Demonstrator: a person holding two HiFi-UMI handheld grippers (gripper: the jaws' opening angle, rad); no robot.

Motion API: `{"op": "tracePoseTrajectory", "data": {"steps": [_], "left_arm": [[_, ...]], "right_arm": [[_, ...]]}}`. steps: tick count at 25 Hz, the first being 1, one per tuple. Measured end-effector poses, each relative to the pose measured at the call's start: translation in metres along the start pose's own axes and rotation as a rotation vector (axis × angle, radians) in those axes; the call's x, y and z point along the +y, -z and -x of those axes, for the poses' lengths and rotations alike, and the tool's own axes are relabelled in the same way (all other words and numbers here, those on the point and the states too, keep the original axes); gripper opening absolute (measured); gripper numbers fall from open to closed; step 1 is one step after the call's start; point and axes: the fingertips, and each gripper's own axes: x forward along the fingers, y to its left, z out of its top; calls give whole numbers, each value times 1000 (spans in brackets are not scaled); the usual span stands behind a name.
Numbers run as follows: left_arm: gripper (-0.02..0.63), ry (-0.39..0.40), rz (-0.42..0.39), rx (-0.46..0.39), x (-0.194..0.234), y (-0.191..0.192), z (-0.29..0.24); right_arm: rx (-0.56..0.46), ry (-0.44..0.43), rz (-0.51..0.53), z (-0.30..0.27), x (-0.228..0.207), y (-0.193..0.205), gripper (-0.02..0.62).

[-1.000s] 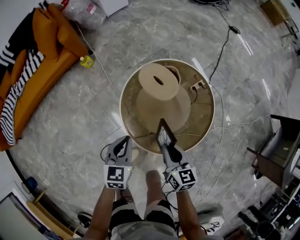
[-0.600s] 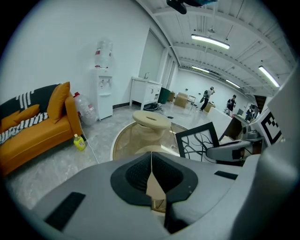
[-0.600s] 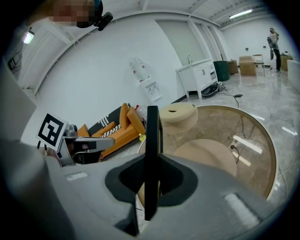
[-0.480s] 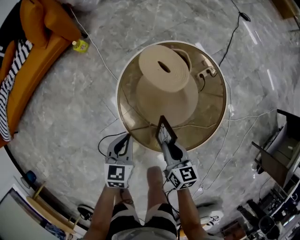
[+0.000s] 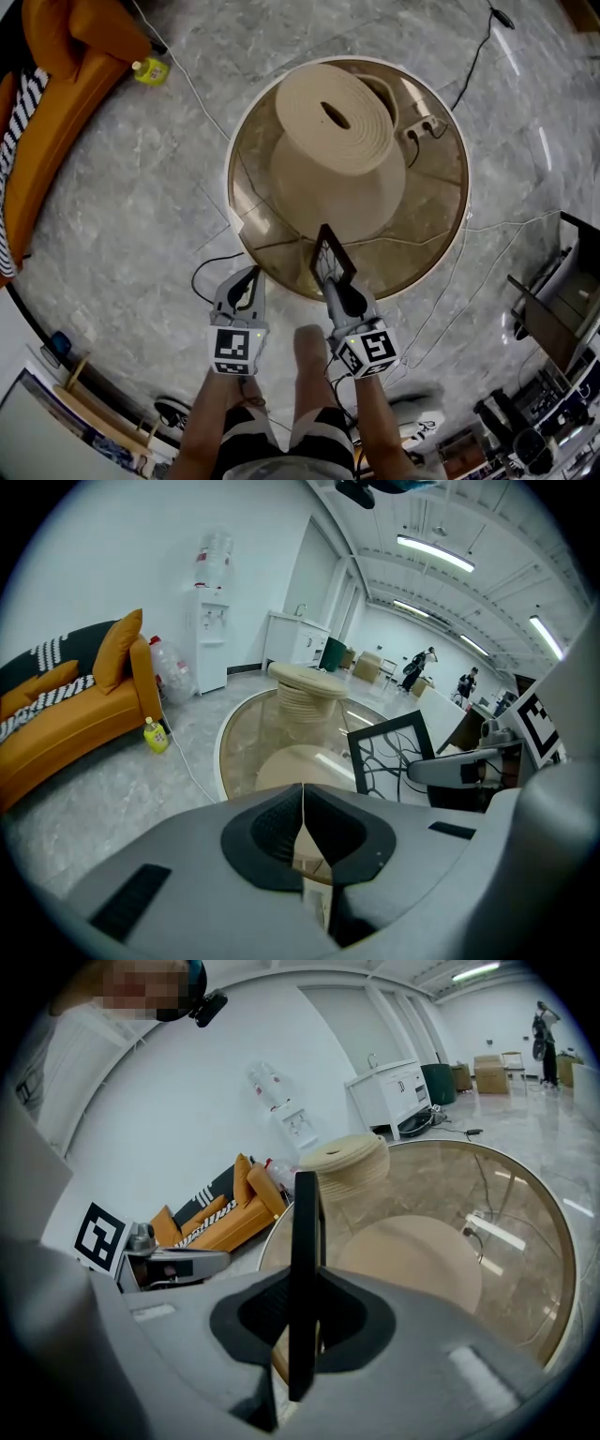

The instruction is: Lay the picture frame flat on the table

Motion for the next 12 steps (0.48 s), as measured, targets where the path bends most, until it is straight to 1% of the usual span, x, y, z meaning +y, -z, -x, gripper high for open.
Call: {"op": "tracePoseTrajectory", "data": {"steps": [7, 12], "left_arm": [[23, 4, -3, 14, -3, 6, -6], [23, 3, -2, 18, -4, 4, -10]], "right_arm": [[-9, 7, -22, -4, -7, -1, 48], [-10, 45, -27, -8, -22, -7, 55]]}}
